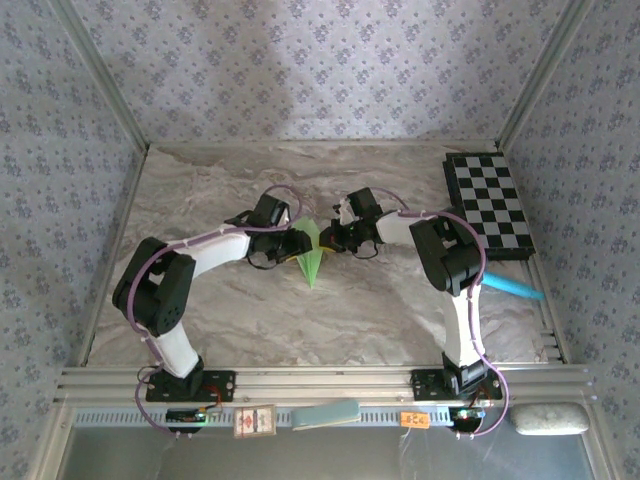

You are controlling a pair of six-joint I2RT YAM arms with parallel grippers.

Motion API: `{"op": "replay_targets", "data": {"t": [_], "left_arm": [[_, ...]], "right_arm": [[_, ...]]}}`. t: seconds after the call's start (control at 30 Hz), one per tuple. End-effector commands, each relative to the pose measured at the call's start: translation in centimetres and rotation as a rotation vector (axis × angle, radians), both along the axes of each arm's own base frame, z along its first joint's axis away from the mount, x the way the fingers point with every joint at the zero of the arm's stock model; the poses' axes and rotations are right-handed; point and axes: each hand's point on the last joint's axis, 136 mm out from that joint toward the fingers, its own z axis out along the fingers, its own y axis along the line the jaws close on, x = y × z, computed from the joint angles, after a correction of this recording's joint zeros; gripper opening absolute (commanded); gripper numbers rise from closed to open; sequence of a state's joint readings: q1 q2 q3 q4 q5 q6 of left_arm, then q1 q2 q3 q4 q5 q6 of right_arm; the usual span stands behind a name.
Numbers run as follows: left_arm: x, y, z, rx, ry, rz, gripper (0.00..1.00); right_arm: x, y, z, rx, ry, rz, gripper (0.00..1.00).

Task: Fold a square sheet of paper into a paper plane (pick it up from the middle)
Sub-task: Move the paper plane to the top-center of the table.

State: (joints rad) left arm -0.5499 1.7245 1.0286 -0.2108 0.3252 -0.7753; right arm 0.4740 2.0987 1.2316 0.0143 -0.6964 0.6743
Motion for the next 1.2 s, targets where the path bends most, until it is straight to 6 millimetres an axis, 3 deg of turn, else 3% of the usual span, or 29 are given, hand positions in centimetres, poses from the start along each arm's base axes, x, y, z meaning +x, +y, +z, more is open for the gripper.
{"op": "replay_targets", "data": {"t": [0.0,0.33,1.17], "left_arm": [[-1.0,-0.3,-0.9,0.008,0.043,-0.012,0.45],[-1.6,-1.6,-0.8,-0.018,0.048,-0.013,0.45],[-1.5,-0.9,-2.6,0.175,0.072,0.006,0.38]], "right_arm": [[-0.2,0.4,-0.1,0.006,0.032,0.009,0.07],[-0.3,0.7,0.2,0.017,0.031,0.012,0.07],[-0.8,1.7,2.9,0.051,0.01,0.034,0.09]]}}
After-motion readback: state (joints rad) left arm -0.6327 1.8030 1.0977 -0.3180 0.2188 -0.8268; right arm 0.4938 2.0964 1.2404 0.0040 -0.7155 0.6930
